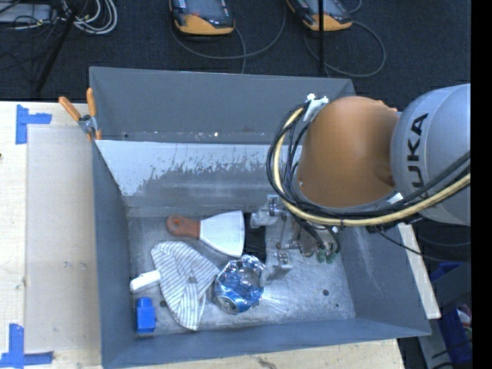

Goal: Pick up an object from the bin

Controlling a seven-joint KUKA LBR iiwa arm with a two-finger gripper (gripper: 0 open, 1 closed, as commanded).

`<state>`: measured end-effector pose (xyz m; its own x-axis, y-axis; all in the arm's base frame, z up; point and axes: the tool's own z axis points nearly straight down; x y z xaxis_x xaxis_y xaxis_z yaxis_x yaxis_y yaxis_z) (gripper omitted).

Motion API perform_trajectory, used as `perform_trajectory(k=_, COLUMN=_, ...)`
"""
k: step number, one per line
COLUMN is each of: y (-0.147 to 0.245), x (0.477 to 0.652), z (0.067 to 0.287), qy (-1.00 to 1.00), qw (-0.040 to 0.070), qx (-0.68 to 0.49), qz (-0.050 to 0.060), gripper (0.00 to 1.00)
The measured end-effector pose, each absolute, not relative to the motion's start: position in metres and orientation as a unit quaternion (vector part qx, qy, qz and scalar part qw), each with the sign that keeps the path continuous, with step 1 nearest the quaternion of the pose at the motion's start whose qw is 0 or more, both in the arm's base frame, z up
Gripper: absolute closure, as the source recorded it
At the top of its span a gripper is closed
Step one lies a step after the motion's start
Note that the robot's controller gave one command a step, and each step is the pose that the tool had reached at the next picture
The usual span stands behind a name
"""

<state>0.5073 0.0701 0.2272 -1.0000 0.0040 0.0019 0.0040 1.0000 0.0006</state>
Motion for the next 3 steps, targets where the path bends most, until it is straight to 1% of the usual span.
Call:
perform_trajectory(k=1, y=0.07, x=0.507, z=0.227, qy=-1.0, qw=0.001, qx=-0.002, qz=0.0, gripper=0.0)
perform_trajectory(k=2, y=0.089, x=0.516, z=0.081, qy=-0.997, qw=-0.002, qx=0.077, qz=0.0, gripper=1.0)
perform_trajectory(k=3, y=0.089, x=0.517, z=0.081, qy=-0.997, qw=-0.005, qx=0.075, qz=-0.001, gripper=0.0)
